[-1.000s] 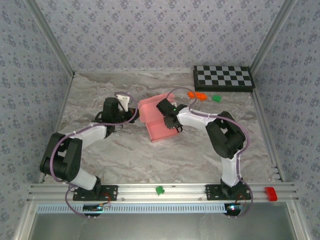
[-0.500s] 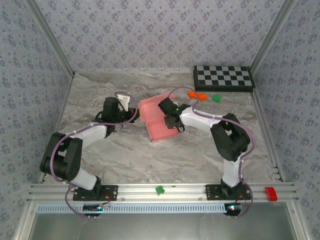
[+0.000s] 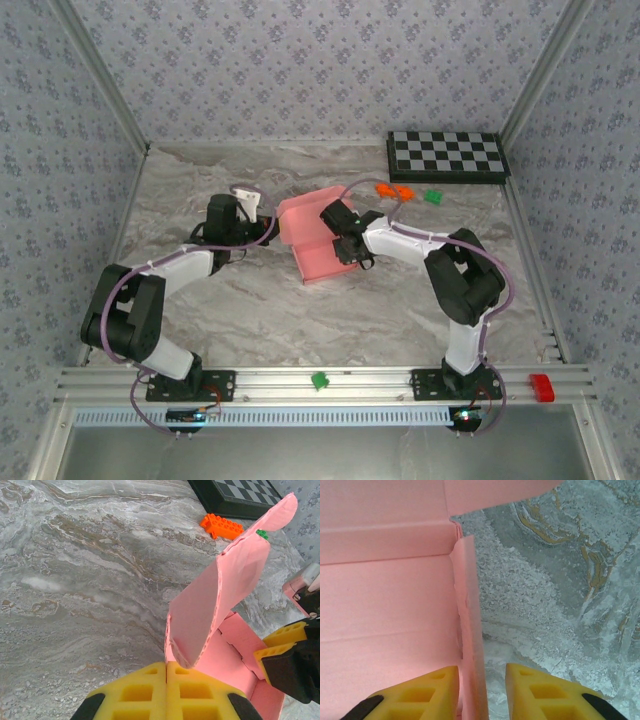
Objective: Fold the paper box
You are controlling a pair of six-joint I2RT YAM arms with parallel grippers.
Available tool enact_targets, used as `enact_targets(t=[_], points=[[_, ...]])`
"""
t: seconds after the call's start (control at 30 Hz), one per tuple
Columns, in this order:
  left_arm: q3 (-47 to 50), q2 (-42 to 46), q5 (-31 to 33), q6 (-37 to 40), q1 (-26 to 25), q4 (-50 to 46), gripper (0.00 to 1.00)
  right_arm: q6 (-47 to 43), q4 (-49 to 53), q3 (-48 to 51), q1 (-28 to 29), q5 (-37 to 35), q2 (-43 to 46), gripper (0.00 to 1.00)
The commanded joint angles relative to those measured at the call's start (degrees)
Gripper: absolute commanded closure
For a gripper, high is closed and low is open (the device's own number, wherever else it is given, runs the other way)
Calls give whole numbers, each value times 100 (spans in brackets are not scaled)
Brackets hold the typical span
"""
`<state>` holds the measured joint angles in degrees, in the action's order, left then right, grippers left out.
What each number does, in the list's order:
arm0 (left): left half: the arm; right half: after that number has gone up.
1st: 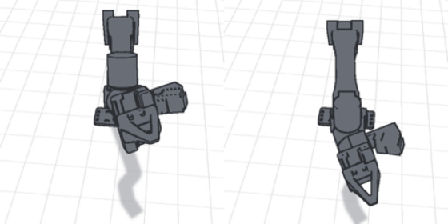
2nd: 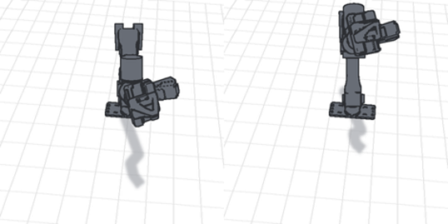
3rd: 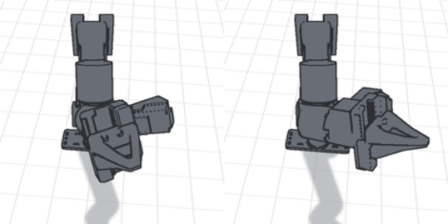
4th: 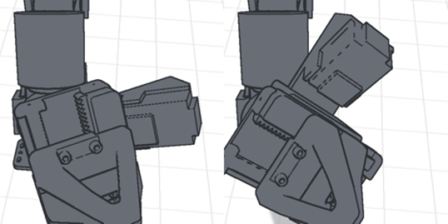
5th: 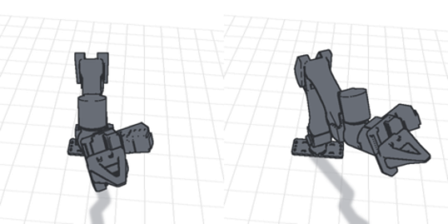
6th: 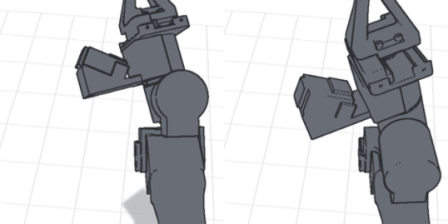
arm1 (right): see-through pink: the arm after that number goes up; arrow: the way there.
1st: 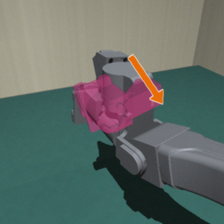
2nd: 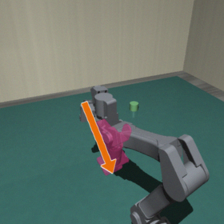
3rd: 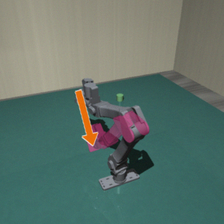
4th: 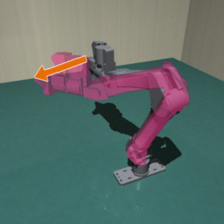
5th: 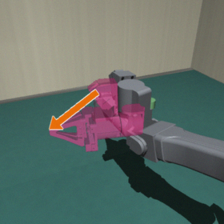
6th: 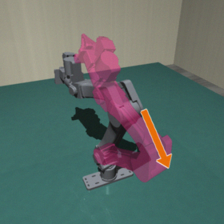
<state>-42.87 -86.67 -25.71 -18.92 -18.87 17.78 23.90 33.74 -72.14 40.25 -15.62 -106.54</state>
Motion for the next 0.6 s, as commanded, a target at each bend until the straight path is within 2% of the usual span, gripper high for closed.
enact_targets(t=[0.0, 0.57], points=[[-215, -81, -135, 89, -19, 43, 100, -78, 256, 90, -26, -74, 142, 70], [-248, -116, -151, 61, -20, 17, 100, -132, 239, 216, 9, -116, -32, 86]])
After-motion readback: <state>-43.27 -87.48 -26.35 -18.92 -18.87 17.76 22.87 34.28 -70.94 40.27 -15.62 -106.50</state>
